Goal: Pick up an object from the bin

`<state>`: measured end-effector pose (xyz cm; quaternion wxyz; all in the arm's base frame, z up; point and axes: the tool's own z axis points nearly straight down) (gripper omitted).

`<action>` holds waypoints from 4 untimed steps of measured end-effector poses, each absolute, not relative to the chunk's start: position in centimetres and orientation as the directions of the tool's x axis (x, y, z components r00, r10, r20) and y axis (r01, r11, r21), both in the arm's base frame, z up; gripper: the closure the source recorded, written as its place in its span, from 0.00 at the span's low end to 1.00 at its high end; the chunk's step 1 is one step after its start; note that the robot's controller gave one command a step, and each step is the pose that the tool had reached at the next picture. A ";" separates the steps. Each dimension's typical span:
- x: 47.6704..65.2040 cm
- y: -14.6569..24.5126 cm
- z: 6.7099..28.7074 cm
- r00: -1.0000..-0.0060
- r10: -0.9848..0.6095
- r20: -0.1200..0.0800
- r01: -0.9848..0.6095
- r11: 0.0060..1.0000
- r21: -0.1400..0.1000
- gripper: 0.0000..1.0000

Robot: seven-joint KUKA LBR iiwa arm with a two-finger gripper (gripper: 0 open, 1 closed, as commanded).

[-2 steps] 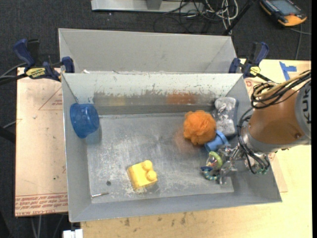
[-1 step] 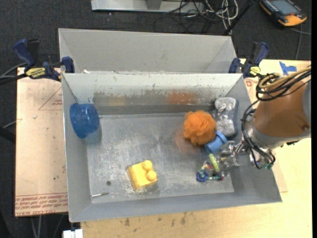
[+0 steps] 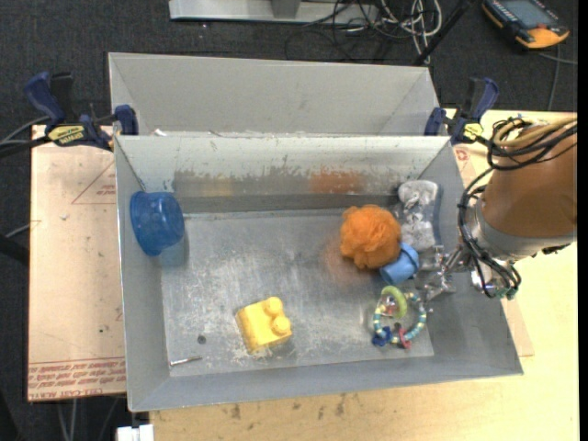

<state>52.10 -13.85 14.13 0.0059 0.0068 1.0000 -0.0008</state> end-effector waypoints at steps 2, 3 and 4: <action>51.5 -11.9 7.4 -0.980 -0.200 -0.017 -0.200 0.980 -0.005 1.00; 51.4 -11.9 7.4 -0.980 -0.200 -0.015 -0.200 0.980 -0.005 1.00; 50.2 -11.7 12.1 -0.979 -0.206 0.004 -0.206 0.979 0.004 1.00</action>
Offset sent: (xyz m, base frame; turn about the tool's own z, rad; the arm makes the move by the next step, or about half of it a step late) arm 0.0000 0.0000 0.0000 0.0000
